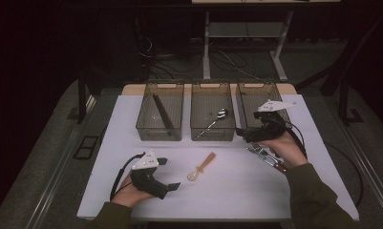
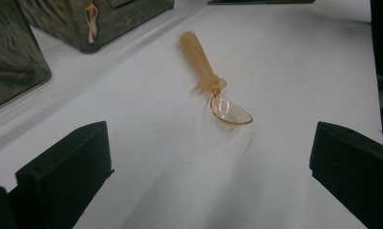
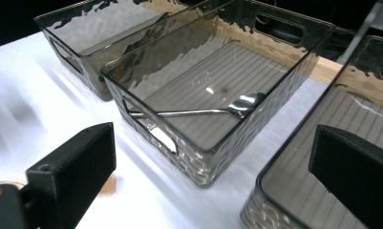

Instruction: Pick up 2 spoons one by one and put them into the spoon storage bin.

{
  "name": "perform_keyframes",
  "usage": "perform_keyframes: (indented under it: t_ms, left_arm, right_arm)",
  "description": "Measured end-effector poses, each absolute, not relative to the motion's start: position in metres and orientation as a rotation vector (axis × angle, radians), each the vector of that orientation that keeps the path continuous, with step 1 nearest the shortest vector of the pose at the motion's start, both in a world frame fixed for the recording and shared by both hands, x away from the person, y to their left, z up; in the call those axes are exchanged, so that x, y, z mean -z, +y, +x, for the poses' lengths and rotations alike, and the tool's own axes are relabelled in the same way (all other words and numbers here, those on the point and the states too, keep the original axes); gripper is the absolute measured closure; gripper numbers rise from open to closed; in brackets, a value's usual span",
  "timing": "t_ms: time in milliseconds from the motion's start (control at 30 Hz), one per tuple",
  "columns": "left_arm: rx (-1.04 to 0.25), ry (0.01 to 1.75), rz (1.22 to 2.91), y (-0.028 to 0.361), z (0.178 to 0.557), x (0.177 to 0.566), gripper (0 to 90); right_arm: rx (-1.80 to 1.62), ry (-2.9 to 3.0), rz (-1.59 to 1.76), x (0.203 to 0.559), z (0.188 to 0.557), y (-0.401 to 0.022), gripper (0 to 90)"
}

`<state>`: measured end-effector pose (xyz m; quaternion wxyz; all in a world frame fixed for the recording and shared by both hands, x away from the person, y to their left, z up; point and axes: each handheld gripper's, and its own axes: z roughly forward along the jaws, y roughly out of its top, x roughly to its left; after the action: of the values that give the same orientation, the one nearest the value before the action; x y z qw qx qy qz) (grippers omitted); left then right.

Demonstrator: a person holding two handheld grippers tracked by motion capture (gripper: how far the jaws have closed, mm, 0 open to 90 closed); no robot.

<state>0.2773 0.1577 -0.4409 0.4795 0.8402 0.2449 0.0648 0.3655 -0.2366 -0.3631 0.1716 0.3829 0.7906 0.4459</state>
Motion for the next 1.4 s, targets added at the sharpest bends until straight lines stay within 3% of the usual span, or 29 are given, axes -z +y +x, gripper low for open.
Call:
perform_keyframes:
  t_ms: [967, 1400]
  left_arm:
    - [-0.176, 0.600, 2.059, 0.157, 0.276, 0.440, 0.0]
    - [-0.200, 0.621, 2.079, 0.155, 0.276, 0.438, 2.6]
  right_arm:
    - [-1.326, 2.255, 1.069, 0.428, 0.271, -0.278, 1.9]
    - [-1.331, 2.258, 1.084, 0.440, 0.255, -0.286, 1.9]
